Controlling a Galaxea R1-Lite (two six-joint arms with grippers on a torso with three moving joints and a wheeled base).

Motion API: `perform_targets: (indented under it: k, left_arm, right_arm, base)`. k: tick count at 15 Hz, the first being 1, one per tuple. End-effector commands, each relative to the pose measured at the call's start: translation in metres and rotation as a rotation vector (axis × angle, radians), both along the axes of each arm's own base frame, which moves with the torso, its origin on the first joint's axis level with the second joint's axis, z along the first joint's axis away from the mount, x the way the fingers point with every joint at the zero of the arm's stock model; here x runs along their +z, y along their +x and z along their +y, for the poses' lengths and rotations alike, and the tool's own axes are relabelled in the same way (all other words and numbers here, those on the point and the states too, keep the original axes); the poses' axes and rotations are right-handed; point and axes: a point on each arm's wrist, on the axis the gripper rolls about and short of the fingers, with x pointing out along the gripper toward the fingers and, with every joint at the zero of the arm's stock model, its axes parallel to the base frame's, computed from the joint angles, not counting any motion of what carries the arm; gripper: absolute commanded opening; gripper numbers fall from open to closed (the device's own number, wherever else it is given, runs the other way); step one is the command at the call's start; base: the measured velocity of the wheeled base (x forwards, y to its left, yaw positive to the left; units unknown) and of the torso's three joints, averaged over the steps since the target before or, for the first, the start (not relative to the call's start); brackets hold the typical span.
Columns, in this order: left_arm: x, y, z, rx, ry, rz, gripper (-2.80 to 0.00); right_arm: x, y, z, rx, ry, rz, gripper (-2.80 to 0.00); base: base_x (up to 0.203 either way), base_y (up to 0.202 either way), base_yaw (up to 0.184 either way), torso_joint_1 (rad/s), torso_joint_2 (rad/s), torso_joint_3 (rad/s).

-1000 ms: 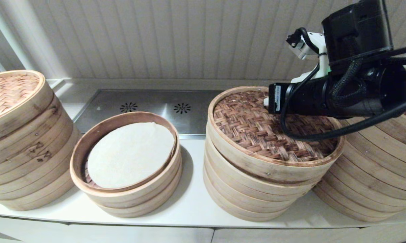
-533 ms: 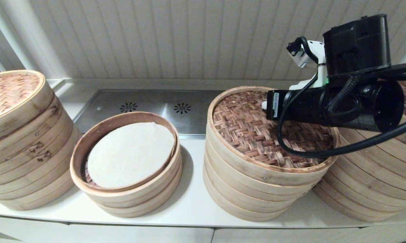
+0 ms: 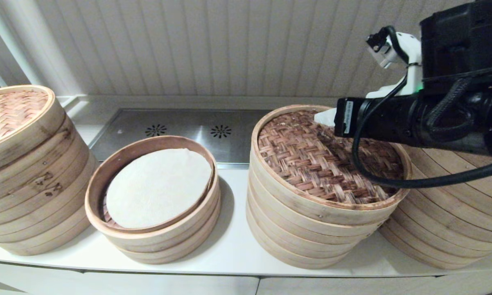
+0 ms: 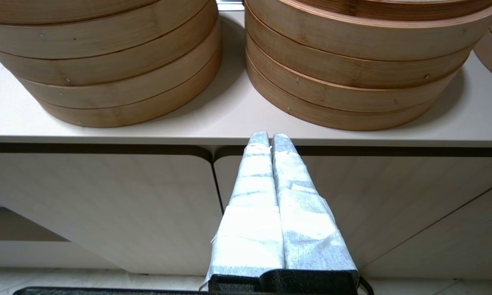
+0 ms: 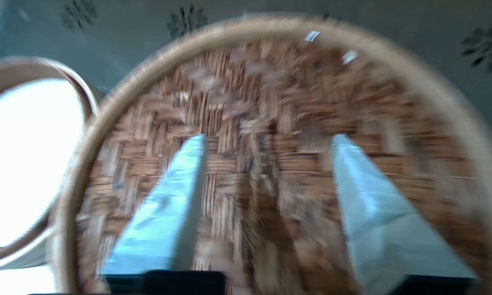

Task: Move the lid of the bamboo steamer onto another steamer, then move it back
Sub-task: Pick up the steamer

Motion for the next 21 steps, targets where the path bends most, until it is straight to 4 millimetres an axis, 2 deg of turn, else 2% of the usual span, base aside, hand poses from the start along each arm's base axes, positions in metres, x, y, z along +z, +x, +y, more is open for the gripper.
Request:
perform_targets:
  k: [1,4,5,7,9,11,14,15,17,19,21]
  left_arm:
    - [0.0,0.0,0.0,0.0,0.001,0.002,-2.8]
    - [0.0,0.0,0.0,0.0,0.001,0.002,-2.8]
    - [0.0,0.0,0.0,0.0,0.001,0.003,-2.8]
    - [0.0,0.0,0.0,0.0,0.001,0.003,-2.8]
    - [0.0,0.0,0.0,0.0,0.001,0.005,-2.8]
    - [0.0,0.0,0.0,0.0,0.001,0.005,-2.8]
    - [0.0,0.0,0.0,0.001,0.0,0.005,-2.8]
    - [0.0,0.0,0.0,0.003,-0.003,0.005,-2.8]
    - [0.0,0.0,0.0,0.005,-0.004,0.004,-2.8]
    - [0.0,0.0,0.0,0.006,-0.005,0.005,-2.8]
    - [0.0,0.0,0.0,0.007,-0.008,0.002,-2.8]
  right_arm:
    - [0.021,-0.022,-0.016,-0.003,0.043,-0.065,0.0]
    - [0.05,-0.071,-0.052,-0.035,0.063,-0.163,0.0]
    - [0.057,-0.089,-0.066,-0.07,0.056,-0.187,-2.8]
    - [0.064,-0.126,-0.096,-0.189,0.022,-0.228,-2.8]
    - [0.062,-0.161,-0.123,-0.307,-0.029,-0.254,-2.8]
    - [0.05,-0.189,-0.147,-0.466,-0.086,-0.256,-2.8]
    - [0.029,-0.217,-0.166,-0.723,-0.137,-0.248,-2.8]
    - [0.02,-0.23,-0.17,-0.785,-0.141,-0.255,-2.8]
    - [-0.013,-0.242,-0.172,-0.822,-0.177,-0.215,-2.8]
    - [-0.055,-0.244,-0.172,-0.853,-0.225,-0.144,-2.8]
    - [-0.095,-0.238,-0.169,-0.874,-0.252,-0.092,-2.8]
  base:
    - [0.0,0.0,0.0,0.0,0.0,0.0]
    - [0.0,0.0,0.0,0.0,0.0,0.0]
    - [0.0,0.0,0.0,0.0,0.0,0.0]
    - [0.0,0.0,0.0,0.0,0.0,0.0]
    - [0.0,0.0,0.0,0.0,0.0,0.0]
    - [0.0,0.0,0.0,0.0,0.0,0.0]
    - [0.0,0.0,0.0,0.0,0.0,0.0]
    - [0.0,0.0,0.0,0.0,0.0,0.0]
    - [0.0,0.0,0.0,0.0,0.0,0.0]
    - [0.0,0.0,0.0,0.0,0.0,0.0]
    - [0.0,0.0,0.0,0.0,0.0,0.0]
